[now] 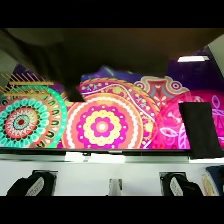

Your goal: Fold the shirts.

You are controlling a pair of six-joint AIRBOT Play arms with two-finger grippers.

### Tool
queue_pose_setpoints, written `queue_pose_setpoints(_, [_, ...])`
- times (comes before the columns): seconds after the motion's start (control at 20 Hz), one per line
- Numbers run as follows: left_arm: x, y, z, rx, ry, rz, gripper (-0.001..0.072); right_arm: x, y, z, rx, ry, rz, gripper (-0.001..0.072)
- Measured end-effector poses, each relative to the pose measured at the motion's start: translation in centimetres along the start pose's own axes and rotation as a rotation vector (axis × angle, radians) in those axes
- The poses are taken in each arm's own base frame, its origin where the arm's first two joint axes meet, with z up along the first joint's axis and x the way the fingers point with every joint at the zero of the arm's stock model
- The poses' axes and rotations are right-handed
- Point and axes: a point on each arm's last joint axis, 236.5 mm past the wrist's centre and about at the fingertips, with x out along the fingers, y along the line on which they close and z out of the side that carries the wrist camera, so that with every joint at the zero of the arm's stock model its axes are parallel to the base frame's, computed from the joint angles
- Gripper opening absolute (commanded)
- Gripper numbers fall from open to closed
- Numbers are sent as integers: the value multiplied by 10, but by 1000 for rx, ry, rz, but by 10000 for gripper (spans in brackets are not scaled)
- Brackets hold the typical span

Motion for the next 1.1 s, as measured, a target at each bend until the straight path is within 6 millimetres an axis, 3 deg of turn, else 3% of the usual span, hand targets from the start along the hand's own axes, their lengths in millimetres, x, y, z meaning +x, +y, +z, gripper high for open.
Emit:
queue_pose_setpoints(0.05, [-13,-13,20,1,-46,-16,37,-23,10,21,-25,-69,0,29])
queue_pose_setpoints(0.1, [-21,-22,28,0,-55,-29,37,-42,17,33,-50,-110,-5,29])
queue_pose_setpoints(0.25, [-35,-37,32,4,-37,-48,37,-76,26,48,-100,-165,-27,29])
queue_pose_setpoints(0.4, [-42,-44,29,4,-8,-60,37,-83,23,37,-125,-114,-54,29])
queue_pose_setpoints(0.5, [-41,-39,18,2,37,-40,37,-82,19,25,-123,-61,-66,28])
queue_pose_setpoints(0.6, [-36,-23,-7,-13,130,11,38,-70,6,2,-117,37,-96,28])
queue_pose_setpoints(0.7, [-27,4,-63,-59,309,72,38,-49,-14,-36,-100,196,-129,28])
queue_pose_setpoints(0.75, [-22,20,-101,-92,426,105,38,-36,-26,-64,-80,308,-143,28])
queue_pose_setpoints(0.95, [-29,82,-288,-283,925,217,38,10,-80,-212,40,809,-193,28])
queue_pose_setpoints(1.1, [-46,112,-411,-434,1157,280,38,33,-116,-324,137,1116,-223,28])
